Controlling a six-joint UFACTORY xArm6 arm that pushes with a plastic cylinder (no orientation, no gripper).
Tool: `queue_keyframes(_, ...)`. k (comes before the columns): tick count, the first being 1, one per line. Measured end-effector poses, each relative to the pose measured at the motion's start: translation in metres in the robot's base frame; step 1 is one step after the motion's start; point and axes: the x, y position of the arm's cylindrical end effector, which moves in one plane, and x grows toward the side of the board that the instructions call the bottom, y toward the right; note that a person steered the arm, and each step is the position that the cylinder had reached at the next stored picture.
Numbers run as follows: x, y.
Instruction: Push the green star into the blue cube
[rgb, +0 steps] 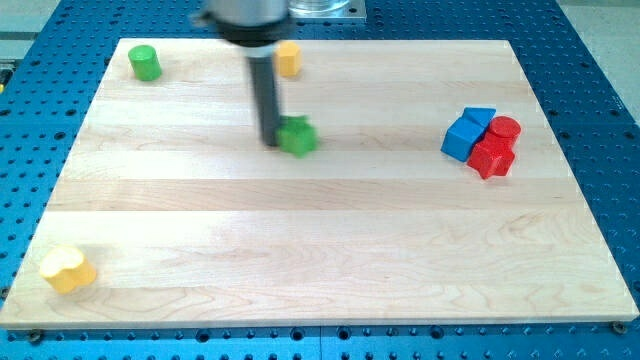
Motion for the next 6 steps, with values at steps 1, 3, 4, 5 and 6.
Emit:
queue_keyframes(1, 0.013, 0.084)
queue_keyframes(3, 0.033, 0.139)
queue_keyframes(4, 0.068, 0.125)
queue_keyframes(5, 0.179, -0.014)
queue_keyframes(6, 0.216, -0.181)
